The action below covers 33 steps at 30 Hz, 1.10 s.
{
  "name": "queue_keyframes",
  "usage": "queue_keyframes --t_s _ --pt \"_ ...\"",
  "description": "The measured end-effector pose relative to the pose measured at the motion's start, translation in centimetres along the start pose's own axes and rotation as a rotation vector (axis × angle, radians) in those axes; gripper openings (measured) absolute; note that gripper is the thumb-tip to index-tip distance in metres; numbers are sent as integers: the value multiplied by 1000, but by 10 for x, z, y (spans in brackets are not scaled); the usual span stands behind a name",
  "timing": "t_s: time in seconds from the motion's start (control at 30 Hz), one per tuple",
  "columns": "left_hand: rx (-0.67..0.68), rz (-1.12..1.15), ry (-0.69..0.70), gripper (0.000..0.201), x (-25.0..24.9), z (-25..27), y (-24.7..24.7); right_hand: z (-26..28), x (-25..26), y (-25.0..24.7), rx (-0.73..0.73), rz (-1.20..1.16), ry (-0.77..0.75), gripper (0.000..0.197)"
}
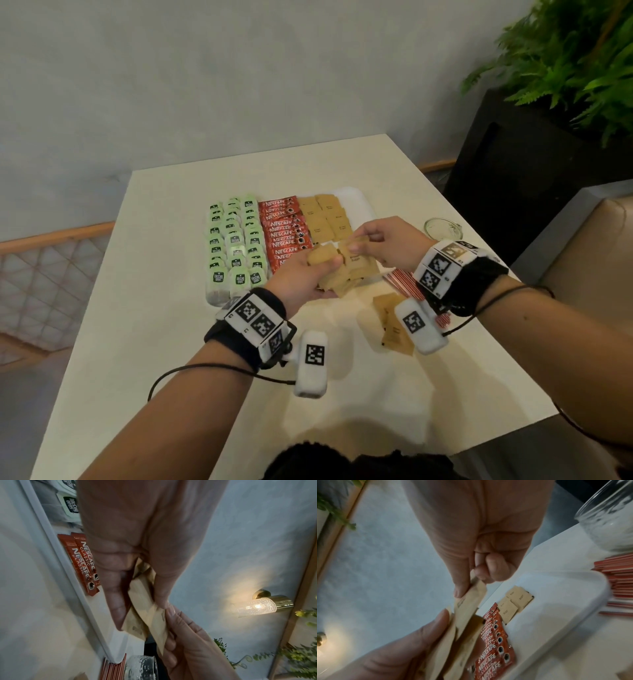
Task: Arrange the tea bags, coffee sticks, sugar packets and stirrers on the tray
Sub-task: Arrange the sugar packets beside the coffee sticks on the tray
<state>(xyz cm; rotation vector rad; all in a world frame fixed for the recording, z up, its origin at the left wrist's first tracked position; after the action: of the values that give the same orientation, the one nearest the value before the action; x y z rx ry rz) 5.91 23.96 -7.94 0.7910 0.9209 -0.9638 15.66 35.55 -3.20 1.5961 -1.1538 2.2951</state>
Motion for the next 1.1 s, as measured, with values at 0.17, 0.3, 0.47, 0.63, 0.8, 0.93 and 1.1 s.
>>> queue_keyframes --t_s 0.17,0.3,0.47,0.63,0.8,0.93,1.1 --pt "-46 -5 67 29 -12 -16 -7 -21 8 3 -20 -91 -24 26" --pt "-129 -6 112 32 -27 -30 -25 -43 -7 2 -23 -237 110 33" --pt "-276 -101 118 59 -51 -45 -60 -73 -20 -6 -93 -248 144 14" --pt "-390 -78 151 14 -69 -46 -98 -91 -63 1 -194 -140 316 12" --pt "-371 -7 137 17 -66 -48 -111 -97 -82 30 -140 -65 383 11" --pt "-462 68 81 19 -52 -51 -127 -105 -80 36 -147 2 363 16" --pt "-440 135 45 19 -43 -51 -126 -110 -77 37 -161 56 371 23"
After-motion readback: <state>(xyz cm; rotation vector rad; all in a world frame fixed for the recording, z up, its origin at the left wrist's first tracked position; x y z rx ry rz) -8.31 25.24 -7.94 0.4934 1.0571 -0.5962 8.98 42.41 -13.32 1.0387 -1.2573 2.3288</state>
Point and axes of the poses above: each hand's wrist, its own z-axis away from the middle knuckle, its own y-axis out of the palm, x = y × z, the point moved 9 cm from there along -z, towards the middle knuckle, and after that the axes turned 1 degree about -y, right-handed, at the moved point
